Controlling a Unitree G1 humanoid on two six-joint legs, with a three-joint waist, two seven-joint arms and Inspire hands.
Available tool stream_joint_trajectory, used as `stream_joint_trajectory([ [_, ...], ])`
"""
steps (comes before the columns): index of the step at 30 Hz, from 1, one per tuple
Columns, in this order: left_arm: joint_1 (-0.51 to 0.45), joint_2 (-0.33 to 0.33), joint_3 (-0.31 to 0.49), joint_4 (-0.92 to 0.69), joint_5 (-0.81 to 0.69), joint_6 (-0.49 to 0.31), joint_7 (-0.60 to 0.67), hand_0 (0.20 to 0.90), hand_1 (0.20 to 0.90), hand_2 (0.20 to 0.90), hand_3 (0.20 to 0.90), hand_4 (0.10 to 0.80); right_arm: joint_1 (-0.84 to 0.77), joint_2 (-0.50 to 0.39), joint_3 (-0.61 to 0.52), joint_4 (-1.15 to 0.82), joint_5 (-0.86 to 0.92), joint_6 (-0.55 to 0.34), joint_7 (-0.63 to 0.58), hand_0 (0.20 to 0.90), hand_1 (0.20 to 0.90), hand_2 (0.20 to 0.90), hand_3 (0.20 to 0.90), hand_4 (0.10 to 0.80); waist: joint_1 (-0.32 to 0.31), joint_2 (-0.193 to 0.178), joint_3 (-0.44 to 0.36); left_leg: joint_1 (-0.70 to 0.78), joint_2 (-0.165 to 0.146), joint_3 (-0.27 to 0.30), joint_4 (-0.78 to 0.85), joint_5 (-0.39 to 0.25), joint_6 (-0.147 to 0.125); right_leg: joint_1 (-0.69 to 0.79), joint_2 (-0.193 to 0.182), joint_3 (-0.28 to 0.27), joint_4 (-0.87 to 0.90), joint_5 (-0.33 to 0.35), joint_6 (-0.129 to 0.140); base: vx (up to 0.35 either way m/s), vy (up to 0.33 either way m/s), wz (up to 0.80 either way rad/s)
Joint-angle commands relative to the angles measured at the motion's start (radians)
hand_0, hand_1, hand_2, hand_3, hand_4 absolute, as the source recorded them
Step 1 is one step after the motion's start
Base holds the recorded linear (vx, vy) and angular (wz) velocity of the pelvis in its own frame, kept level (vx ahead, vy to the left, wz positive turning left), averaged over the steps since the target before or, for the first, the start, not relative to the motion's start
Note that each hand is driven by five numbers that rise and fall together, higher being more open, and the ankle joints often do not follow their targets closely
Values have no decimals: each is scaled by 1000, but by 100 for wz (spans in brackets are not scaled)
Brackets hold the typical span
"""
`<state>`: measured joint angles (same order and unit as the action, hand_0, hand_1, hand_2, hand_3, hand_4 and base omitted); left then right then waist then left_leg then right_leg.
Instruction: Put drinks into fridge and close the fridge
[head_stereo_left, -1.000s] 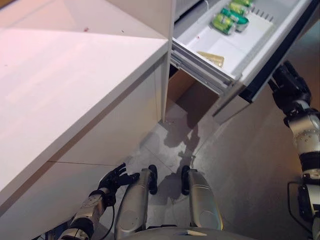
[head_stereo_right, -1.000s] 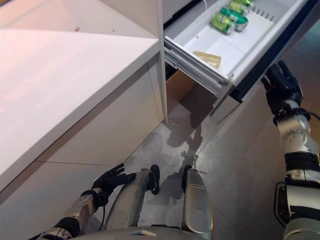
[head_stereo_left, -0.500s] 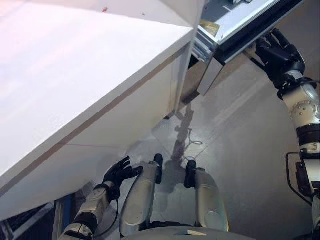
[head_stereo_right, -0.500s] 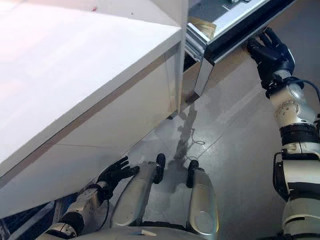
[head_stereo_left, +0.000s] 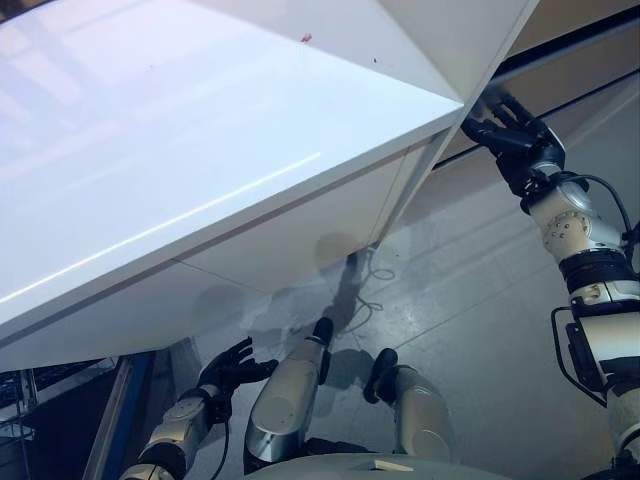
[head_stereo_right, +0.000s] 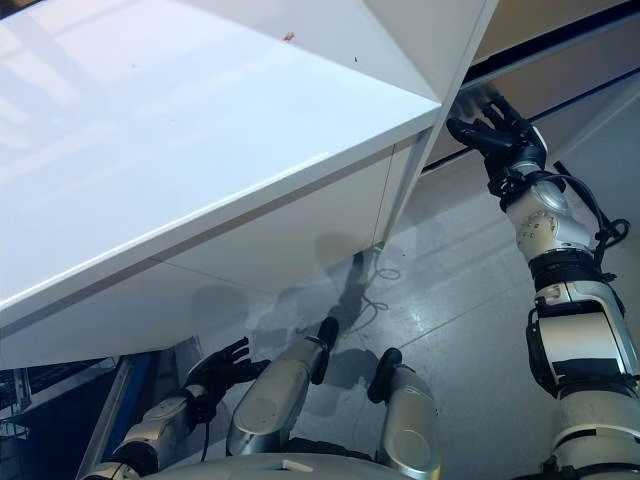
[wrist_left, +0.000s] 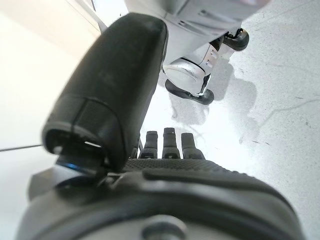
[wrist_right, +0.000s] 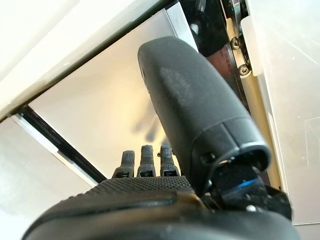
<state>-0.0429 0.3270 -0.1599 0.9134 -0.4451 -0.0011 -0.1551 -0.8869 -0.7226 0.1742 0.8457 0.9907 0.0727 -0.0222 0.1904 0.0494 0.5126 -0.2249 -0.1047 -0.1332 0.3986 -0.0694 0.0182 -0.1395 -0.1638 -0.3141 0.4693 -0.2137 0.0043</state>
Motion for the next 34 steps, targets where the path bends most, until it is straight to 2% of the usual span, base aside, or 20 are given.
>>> stream_joint_trajectory([
  [1, 97, 61, -37, -32, 58, -21, -25, 900, 900, 900, 900, 800, -130, 22, 1, -100, -12, -139, 48, 900, 900, 900, 900, 800, 64, -36, -134, 74, -10, 68, -49, -97, 49, 37, 24, 39, -18, 20, 10, 82, -93, 1],
  [6, 98, 56, -31, -5, 113, -9, -30, 900, 900, 900, 900, 800, 1, 56, -48, -161, 5, -98, 66, 900, 900, 900, 900, 800, 24, -64, -190, 137, 4, 86, -109, -93, 42, 105, 56, 66, -148, 54, 20, 58, -97, -7],
  [11, 91, 36, -32, 14, 129, -9, -10, 900, 900, 900, 900, 800, 226, 132, -85, -263, -15, -53, 66, 900, 900, 900, 900, 800, -46, -83, -270, 202, 28, 130, -188, -78, 33, 143, 93, 127, -259, 89, 26, 29, -113, -25],
  [15, 72, 26, -25, 17, 108, 1, -9, 900, 900, 900, 900, 800, 374, 192, -102, -310, -52, -38, 38, 900, 900, 900, 900, 800, -95, -86, -308, 233, 43, 161, -232, -65, 23, 162, 114, 154, -311, 106, 28, -11, -102, -26],
  [19, 68, -4, -12, 17, 88, 28, -14, 900, 900, 900, 900, 800, 613, 276, -136, -311, -122, -76, 71, 900, 900, 900, 900, 800, -151, -84, -347, 275, 60, 199, -300, -45, 14, 187, 140, 181, -372, 126, 30, -28, -97, -29],
  [20, 68, -9, -12, 19, 92, 26, -22, 900, 900, 900, 900, 800, 638, 283, -136, -305, -142, -60, 66, 900, 900, 900, 900, 800, -158, -83, -351, 281, 62, 206, -309, -42, 13, 190, 143, 183, -380, 129, 30, -42, -81, -29],
  [23, 57, -18, -10, 29, 93, 36, -47, 900, 900, 900, 900, 800, 708, 309, -123, -250, -221, -13, 105, 900, 900, 900, 900, 800, -182, -80, -368, 298, 74, 229, -342, -28, 4, 201, 151, 185, -407, 138, 32, -63, -42, -30],
  [26, 31, -28, -19, 66, 90, 52, -75, 900, 900, 900, 900, 800, 757, 318, -114, -93, -302, 28, 193, 900, 900, 900, 900, 800, -205, -77, -384, 319, 86, 253, -381, -9, -10, 220, 161, 182, -446, 153, 37, -36, -22, -22],
  [30, 20, -49, -23, 123, 102, 47, -87, 900, 900, 900, 900, 800, 783, 358, -111, 110, -357, 37, 240, 900, 900, 900, 900, 800, -212, -76, -397, 325, 87, 269, -374, -13, -17, 234, 163, 176, -476, 166, 37, -8, -2, -7],
  [34, 24, -63, -11, 160, 121, 36, -87, 900, 900, 900, 900, 800, 820, 412, -118, 245, -440, 23, 234, 900, 900, 900, 900, 800, -217, -69, -401, 323, 87, 269, -366, -15, -14, 230, 163, 175, -462, 157, 35, -6, 20, -7],
])
